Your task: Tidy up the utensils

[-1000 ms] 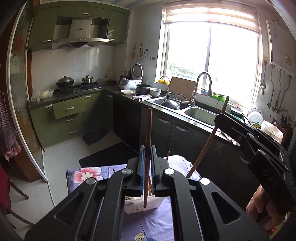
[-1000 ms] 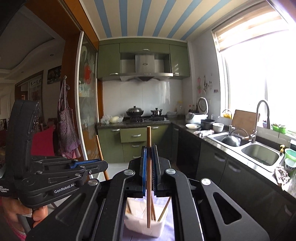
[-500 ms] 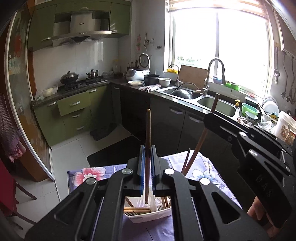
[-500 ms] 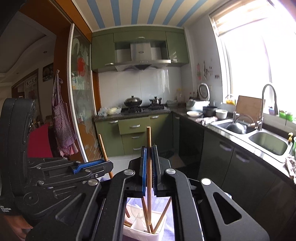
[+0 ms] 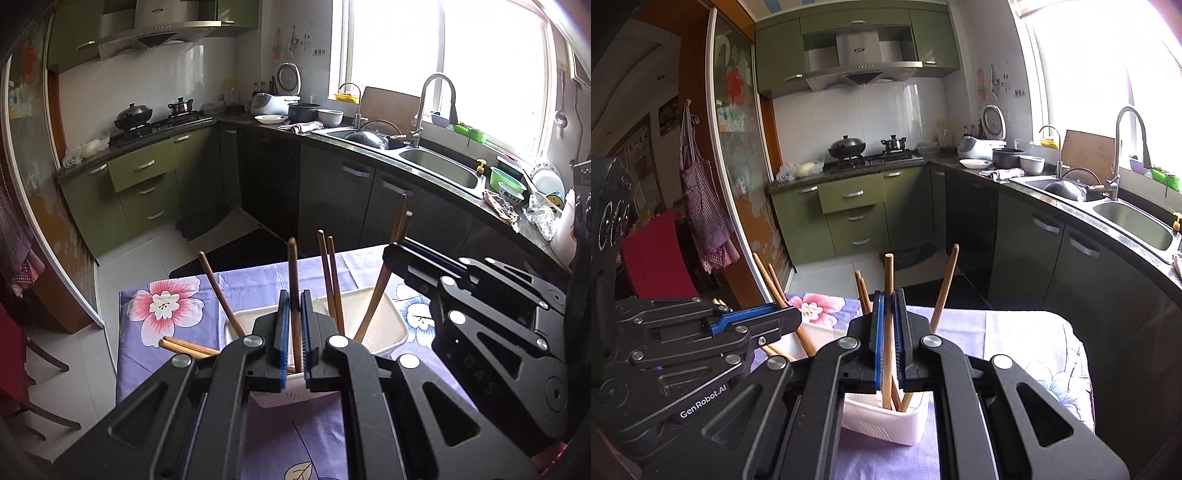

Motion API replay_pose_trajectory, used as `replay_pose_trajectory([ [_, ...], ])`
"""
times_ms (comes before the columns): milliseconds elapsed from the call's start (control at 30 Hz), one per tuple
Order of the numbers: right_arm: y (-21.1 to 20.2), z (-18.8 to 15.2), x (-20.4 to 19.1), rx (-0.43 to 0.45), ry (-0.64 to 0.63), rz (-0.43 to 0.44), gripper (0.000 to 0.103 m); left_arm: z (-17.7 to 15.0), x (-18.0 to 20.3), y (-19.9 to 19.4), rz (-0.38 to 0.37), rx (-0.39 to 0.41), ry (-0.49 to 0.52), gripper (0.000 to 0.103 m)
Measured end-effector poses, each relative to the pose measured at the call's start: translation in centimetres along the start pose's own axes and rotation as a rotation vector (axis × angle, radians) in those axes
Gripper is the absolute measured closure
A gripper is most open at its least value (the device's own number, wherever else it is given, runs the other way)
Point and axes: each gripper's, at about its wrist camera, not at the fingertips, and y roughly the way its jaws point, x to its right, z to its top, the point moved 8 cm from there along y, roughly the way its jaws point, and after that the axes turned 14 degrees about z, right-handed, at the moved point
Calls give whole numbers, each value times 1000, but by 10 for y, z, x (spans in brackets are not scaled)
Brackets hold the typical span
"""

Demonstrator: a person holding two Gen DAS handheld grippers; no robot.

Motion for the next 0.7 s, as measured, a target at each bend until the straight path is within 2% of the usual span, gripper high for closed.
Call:
replay_pose_trajectory([
  [67, 1, -9, -1, -8, -2, -1, 92, -3, 0, 3, 17, 7, -1, 88],
  [167, -2, -22, -5, -15, -6, -2, 90, -11, -2, 4, 17, 1, -13, 79],
  [200, -4, -25, -7, -16, -7, -2, 84, -13, -3, 3, 14, 0, -19, 78],
  [233, -7, -28, -9, -15, -8, -4, 78, -15, -4, 2, 14, 3, -22, 73],
  [367, -28, -39, -22, 4, -18, -15, 75, -23, -12, -16, 29, 35, -43, 53],
  [467, -52, -52, -32, 18, -24, -29, 68, -36, -17, -34, 38, 60, -54, 40],
  [567, -77, -70, -41, 35, -17, -39, 57, -55, -20, -54, 49, 84, -55, 27],
  [700, -113, -107, -48, 50, 5, -57, 38, -90, -21, -80, 57, 117, -44, 18],
])
